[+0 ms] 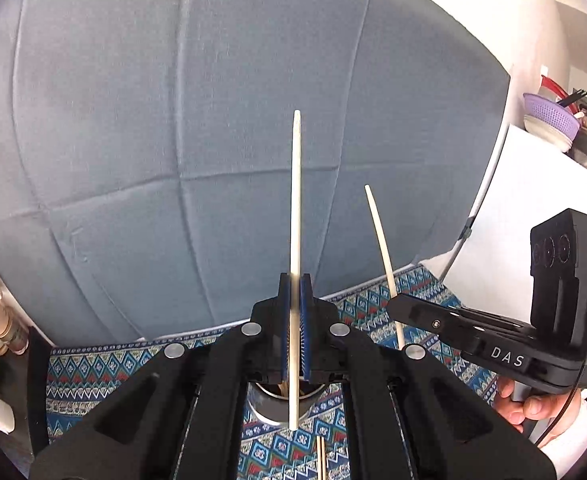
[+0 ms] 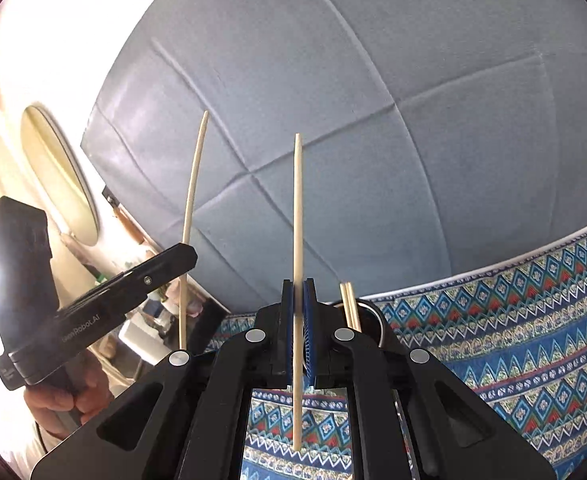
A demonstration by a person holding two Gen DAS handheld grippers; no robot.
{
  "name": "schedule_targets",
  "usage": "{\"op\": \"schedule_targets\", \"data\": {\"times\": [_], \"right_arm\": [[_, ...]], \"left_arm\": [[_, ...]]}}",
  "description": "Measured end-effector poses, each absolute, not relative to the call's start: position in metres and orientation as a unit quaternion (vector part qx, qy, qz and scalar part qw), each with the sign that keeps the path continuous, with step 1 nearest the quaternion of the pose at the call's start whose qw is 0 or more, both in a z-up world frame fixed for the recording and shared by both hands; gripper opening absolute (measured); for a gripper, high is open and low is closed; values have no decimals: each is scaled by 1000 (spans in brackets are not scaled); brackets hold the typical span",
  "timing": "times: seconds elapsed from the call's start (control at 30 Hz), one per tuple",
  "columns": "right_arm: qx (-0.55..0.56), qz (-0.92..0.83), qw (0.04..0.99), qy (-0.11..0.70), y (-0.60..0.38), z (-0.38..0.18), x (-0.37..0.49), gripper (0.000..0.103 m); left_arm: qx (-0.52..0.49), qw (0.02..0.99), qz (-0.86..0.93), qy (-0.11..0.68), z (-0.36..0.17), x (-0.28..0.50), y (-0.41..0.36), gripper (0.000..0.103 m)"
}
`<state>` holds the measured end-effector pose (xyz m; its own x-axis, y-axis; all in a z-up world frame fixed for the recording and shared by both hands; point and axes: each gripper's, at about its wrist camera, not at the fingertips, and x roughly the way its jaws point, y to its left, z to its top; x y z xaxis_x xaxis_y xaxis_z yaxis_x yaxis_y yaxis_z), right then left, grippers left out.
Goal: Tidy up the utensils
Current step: 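Lift both held sticks and carry them over the black holder, then lower both sticks into the black holder and open both grippers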
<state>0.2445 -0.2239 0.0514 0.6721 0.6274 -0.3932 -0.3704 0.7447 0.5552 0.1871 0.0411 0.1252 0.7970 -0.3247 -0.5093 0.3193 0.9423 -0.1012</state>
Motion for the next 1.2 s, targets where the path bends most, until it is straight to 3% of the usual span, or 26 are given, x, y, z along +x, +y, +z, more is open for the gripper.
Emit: {"op": "schedule_targets", "data": {"times": [0.33, 0.83, 1.2], "right_arm": [[210, 328, 904, 176, -220, 46, 274, 5], [193, 355, 897, 181, -200, -31, 326, 5], [162, 364, 894, 206, -203, -66, 312, 5]], "left_arm": [[-50, 961, -222, 155, 87, 201, 50, 5], [-125, 955, -218, 158, -12, 246, 51, 5], [-123, 947, -248, 165, -47, 237, 36, 5]]}}
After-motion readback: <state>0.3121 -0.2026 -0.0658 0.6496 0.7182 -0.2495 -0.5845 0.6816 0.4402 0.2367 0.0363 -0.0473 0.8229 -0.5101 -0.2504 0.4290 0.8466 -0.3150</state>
